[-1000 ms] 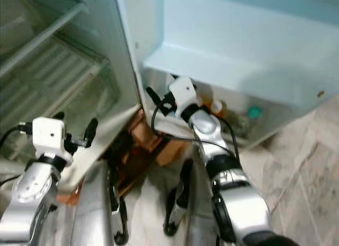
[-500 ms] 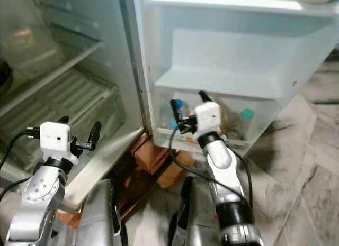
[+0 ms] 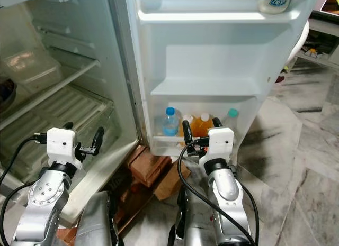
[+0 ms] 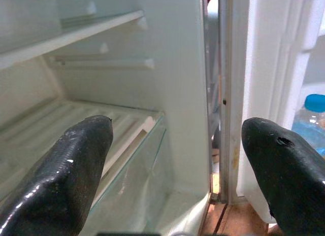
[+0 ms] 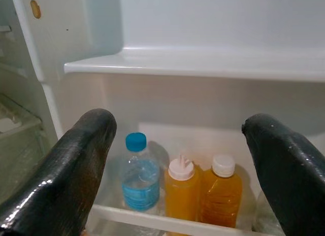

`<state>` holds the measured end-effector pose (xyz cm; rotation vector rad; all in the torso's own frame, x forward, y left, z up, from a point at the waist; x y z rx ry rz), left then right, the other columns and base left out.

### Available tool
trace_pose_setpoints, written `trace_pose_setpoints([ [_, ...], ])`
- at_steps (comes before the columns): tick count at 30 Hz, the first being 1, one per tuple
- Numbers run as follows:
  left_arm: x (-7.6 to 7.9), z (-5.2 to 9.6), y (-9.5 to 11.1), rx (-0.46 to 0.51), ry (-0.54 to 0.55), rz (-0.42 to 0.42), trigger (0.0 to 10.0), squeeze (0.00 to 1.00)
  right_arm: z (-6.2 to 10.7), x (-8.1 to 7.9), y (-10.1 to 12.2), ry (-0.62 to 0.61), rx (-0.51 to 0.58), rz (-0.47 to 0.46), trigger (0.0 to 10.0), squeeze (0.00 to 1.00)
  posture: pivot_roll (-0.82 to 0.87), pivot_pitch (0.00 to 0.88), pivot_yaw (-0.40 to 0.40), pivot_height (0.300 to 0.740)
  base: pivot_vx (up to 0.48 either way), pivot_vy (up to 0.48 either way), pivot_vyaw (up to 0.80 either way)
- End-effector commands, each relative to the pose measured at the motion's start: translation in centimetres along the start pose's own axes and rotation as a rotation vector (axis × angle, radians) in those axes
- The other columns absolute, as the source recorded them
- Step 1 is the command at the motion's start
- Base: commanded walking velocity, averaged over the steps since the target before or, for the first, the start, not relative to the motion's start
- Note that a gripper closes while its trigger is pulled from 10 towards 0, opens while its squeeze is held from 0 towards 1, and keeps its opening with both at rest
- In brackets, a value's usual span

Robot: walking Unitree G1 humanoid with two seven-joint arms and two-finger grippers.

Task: Restocking fridge

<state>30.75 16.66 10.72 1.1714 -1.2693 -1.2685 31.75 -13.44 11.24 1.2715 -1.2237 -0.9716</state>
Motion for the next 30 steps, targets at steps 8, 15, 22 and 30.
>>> trace_pose_setpoints([
  [8, -0.6, 0.3, -0.9, -0.014, 0.046, -0.006, 10.0, 0.00, -0.5, 0.5, 0.9, -0.011, 0.011, 0.017, 10.0, 0.00, 0.07, 0.000, -0.020, 0.646, 0.000, 0.000, 0.00],
  [15, -0.6, -0.1, -0.6, 0.001, 0.049, -0.013, 10.0, 0.00, -0.8, 0.1, 1.3, -0.001, 0.018, 0.012, 10.0, 0.00, 0.07, 0.000, -0.019, 0.689, 0.000, 0.000, 0.00],
  [22, -0.5, -0.3, -1.8, -0.051, 0.050, -0.049, 10.0, 0.00, -0.7, 0.5, 0.7, -0.019, -0.013, -0.001, 10.0, 0.00, 0.06, 0.000, -0.014, 0.733, 0.000, 0.000, 0.00],
  [30, 0.1, -0.6, -1.6, -0.047, 0.037, -0.028, 10.0, 0.00, -0.2, 1.3, -1.8, -0.070, -0.131, -0.019, 10.0, 0.00, 0.06, 0.000, -0.015, 0.740, 0.000, 0.000, 0.00],
])
Point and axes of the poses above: a point about 5 cm out from each wrist's last joint towards the gripper, its own z axis pointing back from the gripper into the wrist, its own y axis along the axis of the wrist's last joint, x = y × z, the point moved 6 cm from there along -z, pointing out of the wrist towards the gripper, and after that the axes turned 7 degrees about z, right-handed, at the moved point
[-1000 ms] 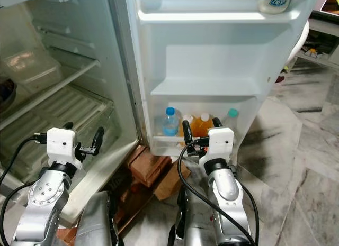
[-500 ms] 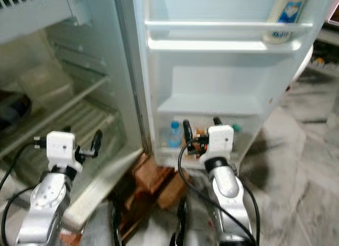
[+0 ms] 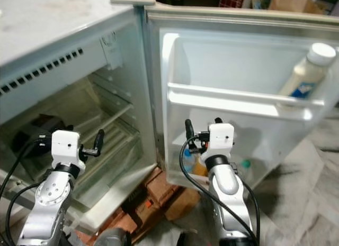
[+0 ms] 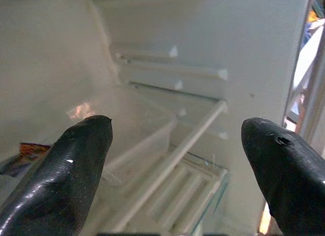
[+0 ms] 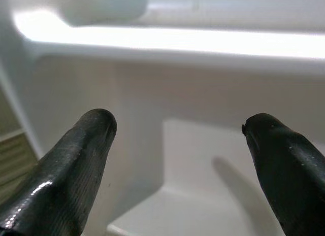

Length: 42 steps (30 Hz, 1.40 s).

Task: Restocking fridge

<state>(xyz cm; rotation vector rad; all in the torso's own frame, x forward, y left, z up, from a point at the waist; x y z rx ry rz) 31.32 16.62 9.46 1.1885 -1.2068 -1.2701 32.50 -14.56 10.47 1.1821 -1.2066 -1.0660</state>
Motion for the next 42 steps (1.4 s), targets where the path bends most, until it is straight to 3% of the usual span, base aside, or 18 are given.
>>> trace_pose_setpoints([
  [1, 0.1, 0.0, -0.4, -0.018, -0.004, -0.006, 10.0, 0.00, 0.2, 0.2, -1.0, -0.013, -0.040, -0.014, 10.0, 0.00, 0.06, 0.000, -0.015, 0.740, 0.000, 0.000, 0.00],
  [2, 0.1, 0.0, -0.4, -0.018, -0.003, -0.010, 10.0, 0.00, 0.3, 0.0, -1.1, -0.011, -0.049, -0.055, 10.0, 0.00, 0.06, 0.000, -0.016, 0.740, 0.000, 0.000, 0.00],
  [6, 0.1, -0.1, -0.3, -0.016, 0.000, -0.011, 10.0, 0.00, 0.2, -0.2, -1.1, -0.005, -0.054, -0.050, 10.0, 0.00, 0.06, 0.000, -0.017, 0.740, 0.000, 0.000, 0.00],
  [9, 0.3, -0.3, -0.3, -0.015, -0.005, -0.010, 10.0, 0.00, 0.1, -0.7, -0.8, 0.031, -0.047, -0.098, 10.0, 0.00, 0.06, 0.000, -0.021, 0.740, -0.281, 0.000, 0.00],
  [18, 1.1, -0.5, -0.4, -0.013, -0.019, -0.007, 10.0, 0.00, -0.3, -0.2, -1.0, 0.010, -0.066, -0.112, 10.0, 0.00, 0.05, 0.000, -0.026, 0.740, -0.328, 0.000, 0.00],
  [25, 1.1, -0.6, -0.3, -0.009, -0.024, -0.010, 10.0, 0.00, -0.2, -1.3, -1.6, 0.045, -0.096, -0.120, 10.0, 0.00, 0.06, 0.000, -0.025, 0.740, -0.315, 0.000, 0.00],
  [32, 1.1, -0.7, -0.3, -0.007, -0.026, -0.012, 10.0, 0.00, -0.3, -1.3, -1.6, 0.049, -0.101, -0.123, 10.0, 0.00, 0.06, 0.000, -0.026, 0.740, -0.276, 0.000, 0.00],
  [42, 1.0, -1.2, -0.4, -0.001, -0.038, -0.014, 10.0, 0.00, -0.6, -1.7, -1.6, 0.045, -0.093, -0.135, 10.0, 0.00, 0.06, 0.000, -0.034, 0.740, 0.000, 0.000, 0.00],
])
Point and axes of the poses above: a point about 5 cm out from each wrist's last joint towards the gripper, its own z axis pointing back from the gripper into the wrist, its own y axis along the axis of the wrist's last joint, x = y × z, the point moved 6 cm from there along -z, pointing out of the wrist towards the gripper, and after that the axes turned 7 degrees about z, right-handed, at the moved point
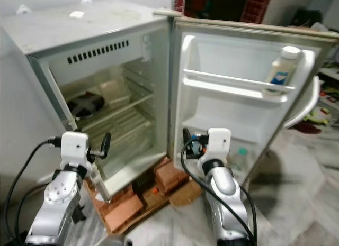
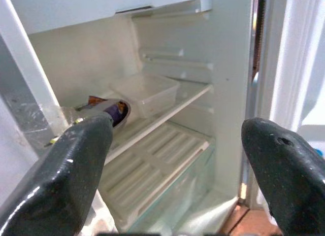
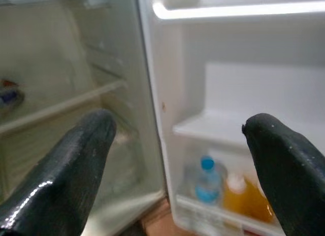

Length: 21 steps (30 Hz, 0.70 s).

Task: Restocking fridge

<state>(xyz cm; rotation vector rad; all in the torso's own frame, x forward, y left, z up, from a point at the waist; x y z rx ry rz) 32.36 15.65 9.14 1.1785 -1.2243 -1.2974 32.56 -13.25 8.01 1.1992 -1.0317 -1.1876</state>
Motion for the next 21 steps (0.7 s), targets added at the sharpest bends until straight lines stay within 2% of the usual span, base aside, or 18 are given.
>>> trace_pose_setpoints([
  [1, 0.1, -0.1, -0.1, 0.000, -0.010, -0.016, 10.0, 0.00, -0.4, -0.2, 0.8, 0.007, 0.025, -0.005, 10.0, 0.00, 0.06, 0.000, -0.034, 0.740, 0.000, 0.000, 0.00],
  [4, 0.4, -0.2, 0.0, 0.005, -0.017, -0.019, 10.0, 0.00, -0.5, -0.1, 0.9, 0.004, 0.029, -0.004, 10.0, 0.00, 0.05, 0.000, -0.029, 0.740, 0.000, 0.000, 0.00],
  [8, 1.0, -0.2, -0.2, 0.001, -0.039, -0.019, 10.0, 0.00, -0.6, 0.1, 0.9, -0.002, 0.030, -0.006, 10.0, 0.00, 0.05, 0.000, -0.028, 0.740, 0.000, -0.450, 0.00],
  [21, 1.3, -0.3, -0.1, 0.013, -0.052, -0.036, 10.0, 0.00, -0.8, -0.1, 0.9, 0.013, 0.031, -0.009, 10.0, 0.00, 0.05, 0.000, -0.031, 0.740, 0.000, -0.480, 0.00],
])
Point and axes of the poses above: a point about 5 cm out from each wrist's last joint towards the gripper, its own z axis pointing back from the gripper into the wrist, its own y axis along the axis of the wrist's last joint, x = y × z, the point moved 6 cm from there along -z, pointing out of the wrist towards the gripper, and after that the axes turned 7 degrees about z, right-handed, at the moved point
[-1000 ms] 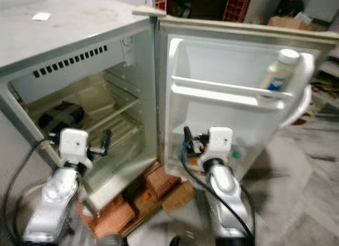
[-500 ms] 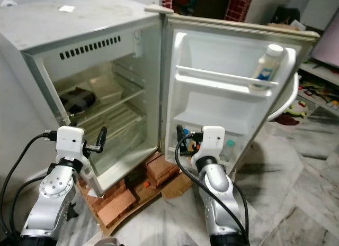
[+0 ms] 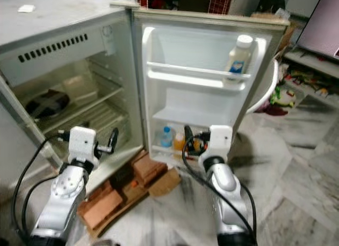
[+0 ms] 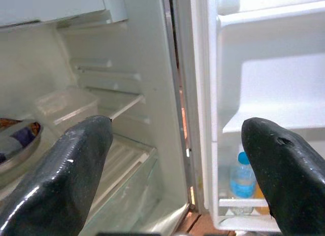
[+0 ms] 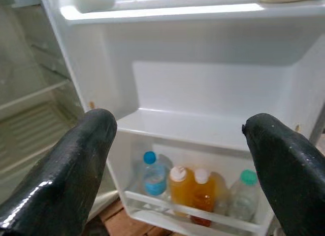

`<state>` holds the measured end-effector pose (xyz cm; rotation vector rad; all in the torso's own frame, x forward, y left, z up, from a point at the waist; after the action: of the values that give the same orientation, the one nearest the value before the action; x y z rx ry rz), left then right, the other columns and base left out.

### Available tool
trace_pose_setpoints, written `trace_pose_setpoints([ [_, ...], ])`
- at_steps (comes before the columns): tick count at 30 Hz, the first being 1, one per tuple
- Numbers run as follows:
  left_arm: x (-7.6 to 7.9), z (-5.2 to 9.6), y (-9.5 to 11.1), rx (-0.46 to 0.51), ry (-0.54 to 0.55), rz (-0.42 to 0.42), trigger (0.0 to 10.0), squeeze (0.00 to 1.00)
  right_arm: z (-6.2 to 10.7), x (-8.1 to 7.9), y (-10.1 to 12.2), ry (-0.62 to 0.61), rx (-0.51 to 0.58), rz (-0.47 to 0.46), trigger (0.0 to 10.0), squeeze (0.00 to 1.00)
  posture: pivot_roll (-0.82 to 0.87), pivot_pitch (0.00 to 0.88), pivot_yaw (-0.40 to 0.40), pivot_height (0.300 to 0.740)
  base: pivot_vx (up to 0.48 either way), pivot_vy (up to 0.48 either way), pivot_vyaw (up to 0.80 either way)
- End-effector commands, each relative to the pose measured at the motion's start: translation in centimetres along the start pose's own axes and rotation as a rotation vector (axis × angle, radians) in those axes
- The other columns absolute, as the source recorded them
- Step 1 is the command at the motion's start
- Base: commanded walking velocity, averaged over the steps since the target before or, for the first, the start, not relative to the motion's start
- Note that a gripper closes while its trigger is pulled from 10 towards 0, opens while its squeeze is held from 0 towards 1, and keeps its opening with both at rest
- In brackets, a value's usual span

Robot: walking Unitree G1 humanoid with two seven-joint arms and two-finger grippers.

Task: Restocking fridge

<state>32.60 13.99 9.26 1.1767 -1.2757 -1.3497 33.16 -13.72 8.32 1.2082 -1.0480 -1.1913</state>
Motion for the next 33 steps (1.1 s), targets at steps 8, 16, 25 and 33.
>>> trace_pose_setpoints([
  [8, -0.2, 0.0, -0.3, -0.006, 0.005, -0.014, 10.0, 0.00, -0.4, -0.9, 0.4, 0.042, 0.015, -0.008, 10.0, 0.00, 0.06, 0.000, -0.030, 0.740, 0.000, -0.480, 0.00],
  [16, -0.1, -0.1, -0.3, -0.008, -0.003, -0.015, 10.0, 0.00, -0.4, -1.3, 0.5, 0.058, 0.019, 0.012, 10.0, 0.00, 0.06, 0.000, -0.030, 0.740, 0.000, -0.480, 0.00],
  [25, -0.3, -0.2, -0.2, 0.000, 0.008, -0.033, 10.0, 0.00, -0.3, -1.8, 0.8, 0.094, 0.037, 0.022, 10.0, 0.00, 0.06, 0.000, -0.032, 0.740, 0.000, -0.478, 0.00],
  [33, -0.4, -0.3, 0.2, 0.015, 0.003, -0.028, 10.0, 0.00, -0.3, -1.9, 1.2, 0.095, 0.056, 0.022, 10.0, 0.00, 0.06, 0.000, -0.031, 0.740, 0.000, -0.478, 0.40],
])
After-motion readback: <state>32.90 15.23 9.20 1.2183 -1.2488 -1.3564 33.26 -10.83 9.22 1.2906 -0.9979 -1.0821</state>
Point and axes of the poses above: a point about 5 cm out from each wrist's last joint towards the gripper, its own z axis pointing back from the gripper into the wrist, its own y axis along the axis of the wrist's last joint, x = y × z, the point moved 6 cm from there along -z, pointing out of the wrist towards the gripper, and after that the axes turned 7 degrees about z, right-handed, at the moved point
